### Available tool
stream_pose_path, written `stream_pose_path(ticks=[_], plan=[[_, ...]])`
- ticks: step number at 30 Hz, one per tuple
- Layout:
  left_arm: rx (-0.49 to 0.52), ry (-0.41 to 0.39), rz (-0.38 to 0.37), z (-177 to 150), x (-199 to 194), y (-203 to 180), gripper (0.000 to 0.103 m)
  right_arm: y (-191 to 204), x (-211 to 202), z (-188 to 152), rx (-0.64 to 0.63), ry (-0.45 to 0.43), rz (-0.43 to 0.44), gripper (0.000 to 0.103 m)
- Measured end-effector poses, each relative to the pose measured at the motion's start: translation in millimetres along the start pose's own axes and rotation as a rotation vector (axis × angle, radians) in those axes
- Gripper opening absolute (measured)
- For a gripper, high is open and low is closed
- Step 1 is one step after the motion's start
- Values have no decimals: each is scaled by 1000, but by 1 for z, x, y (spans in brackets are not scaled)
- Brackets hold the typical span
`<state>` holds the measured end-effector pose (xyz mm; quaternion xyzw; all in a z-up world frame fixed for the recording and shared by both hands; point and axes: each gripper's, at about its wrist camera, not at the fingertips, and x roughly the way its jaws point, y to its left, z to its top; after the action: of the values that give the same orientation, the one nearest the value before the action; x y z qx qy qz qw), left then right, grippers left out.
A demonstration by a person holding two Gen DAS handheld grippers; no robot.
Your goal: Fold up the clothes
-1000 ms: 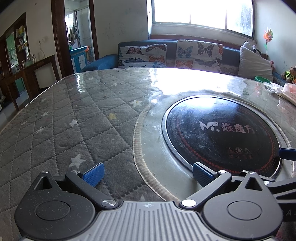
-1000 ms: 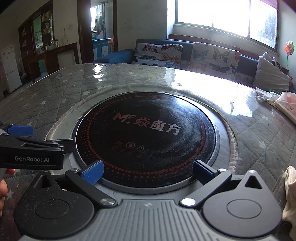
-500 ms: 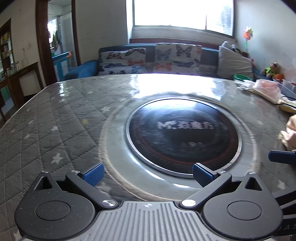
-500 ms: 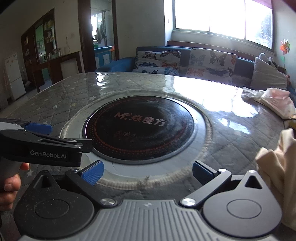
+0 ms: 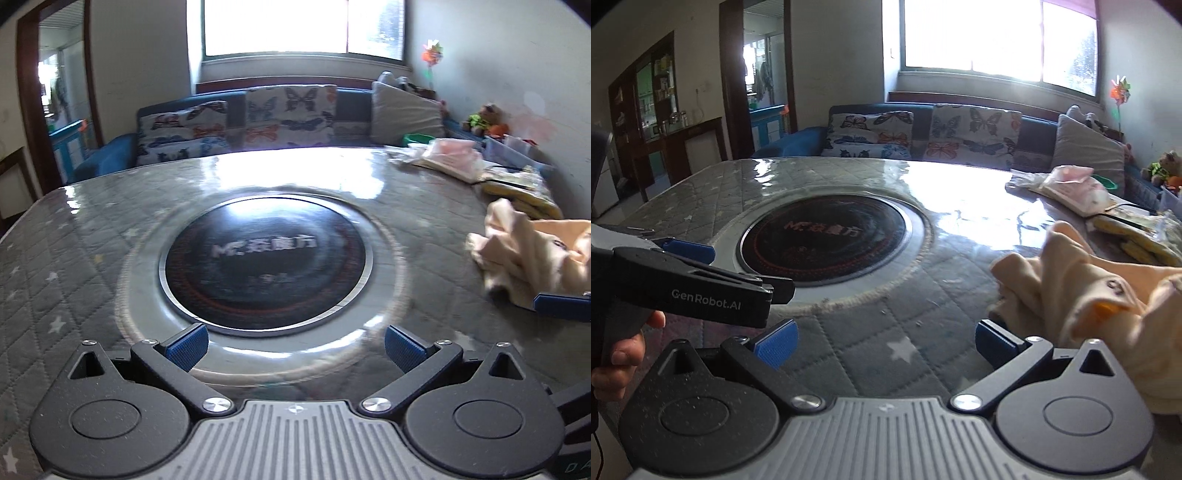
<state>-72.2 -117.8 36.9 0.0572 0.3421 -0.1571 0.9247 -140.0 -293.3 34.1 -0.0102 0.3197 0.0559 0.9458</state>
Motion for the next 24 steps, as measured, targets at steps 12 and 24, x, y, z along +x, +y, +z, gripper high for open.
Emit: stream_pose_path(ticks=[12, 24], plan=[[79, 7, -78, 0, -9, -39, 103, -27, -29, -18, 65, 20, -92, 103], [155, 33, -120, -6, -11, -74, 103, -42, -50, -34, 100, 24, -146, 103]])
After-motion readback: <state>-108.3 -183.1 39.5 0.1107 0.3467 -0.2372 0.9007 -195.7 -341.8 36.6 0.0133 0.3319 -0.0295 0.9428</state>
